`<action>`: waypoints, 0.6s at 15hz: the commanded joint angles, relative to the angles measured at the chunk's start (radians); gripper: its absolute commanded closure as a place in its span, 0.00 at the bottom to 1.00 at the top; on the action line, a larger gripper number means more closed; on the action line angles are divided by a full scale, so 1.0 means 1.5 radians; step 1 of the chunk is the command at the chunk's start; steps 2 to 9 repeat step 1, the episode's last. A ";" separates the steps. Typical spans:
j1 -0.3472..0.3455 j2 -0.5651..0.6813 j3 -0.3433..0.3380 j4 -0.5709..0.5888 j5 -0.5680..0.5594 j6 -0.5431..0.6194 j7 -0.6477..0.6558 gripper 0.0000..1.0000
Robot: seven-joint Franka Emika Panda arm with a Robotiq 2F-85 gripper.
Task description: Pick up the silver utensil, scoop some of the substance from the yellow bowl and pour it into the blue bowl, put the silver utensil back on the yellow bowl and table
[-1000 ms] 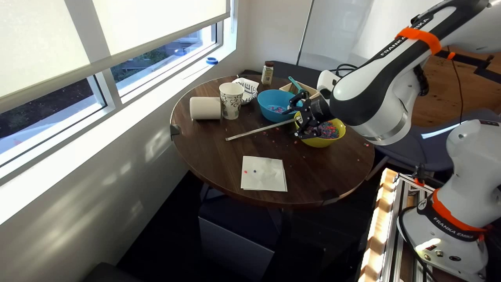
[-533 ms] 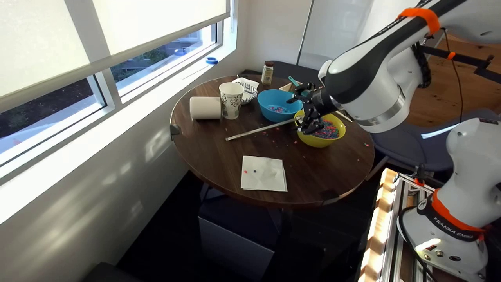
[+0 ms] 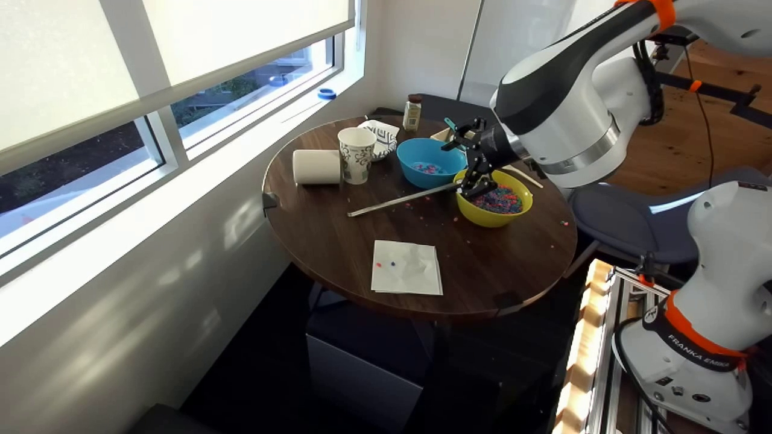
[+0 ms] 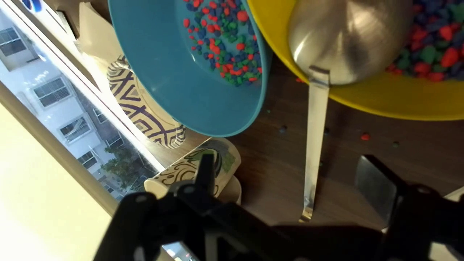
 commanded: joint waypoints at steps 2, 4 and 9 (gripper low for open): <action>0.000 0.000 0.000 0.000 0.000 0.000 0.000 0.00; 0.000 0.000 0.000 0.000 0.000 0.000 0.000 0.00; 0.000 0.000 0.000 0.000 0.000 0.000 0.000 0.00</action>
